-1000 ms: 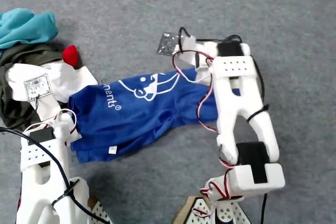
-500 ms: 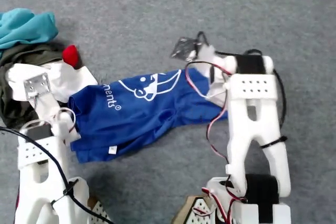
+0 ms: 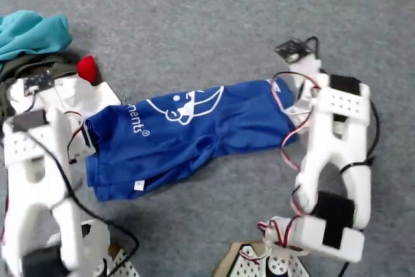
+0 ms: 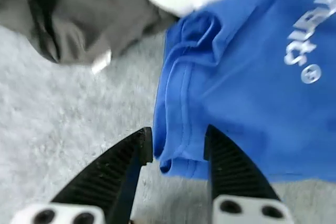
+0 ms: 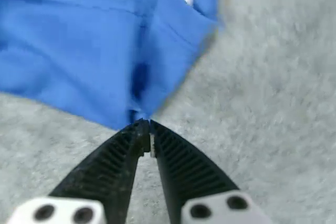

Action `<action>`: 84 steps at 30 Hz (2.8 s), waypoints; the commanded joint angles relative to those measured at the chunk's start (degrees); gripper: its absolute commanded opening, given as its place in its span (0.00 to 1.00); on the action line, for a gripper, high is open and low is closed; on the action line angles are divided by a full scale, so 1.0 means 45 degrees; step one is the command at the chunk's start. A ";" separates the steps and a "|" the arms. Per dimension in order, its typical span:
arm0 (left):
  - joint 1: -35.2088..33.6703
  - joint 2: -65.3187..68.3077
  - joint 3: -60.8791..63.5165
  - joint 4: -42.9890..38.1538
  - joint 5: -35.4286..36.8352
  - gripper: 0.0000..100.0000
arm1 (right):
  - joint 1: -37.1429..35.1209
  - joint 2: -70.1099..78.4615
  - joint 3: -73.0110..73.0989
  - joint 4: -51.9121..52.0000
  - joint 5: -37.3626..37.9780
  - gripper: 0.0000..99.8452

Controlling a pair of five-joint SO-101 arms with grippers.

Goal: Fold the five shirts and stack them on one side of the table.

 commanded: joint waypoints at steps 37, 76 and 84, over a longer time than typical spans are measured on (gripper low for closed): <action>-0.0078 0.3429 0.2930 -0.5079 -0.0547 0.13 | 0.2256 0.1514 0.2589 -0.4317 -0.0195 0.00; 0.9592 0.5206 -0.9397 0.1563 0.1074 0.02 | 0.2354 0.1514 0.2784 -0.4884 -0.1426 0.00; 1.1233 0.8078 -1.3871 0.1915 0.2051 0.02 | 0.2842 0.1514 0.2706 -0.4943 -0.2090 0.00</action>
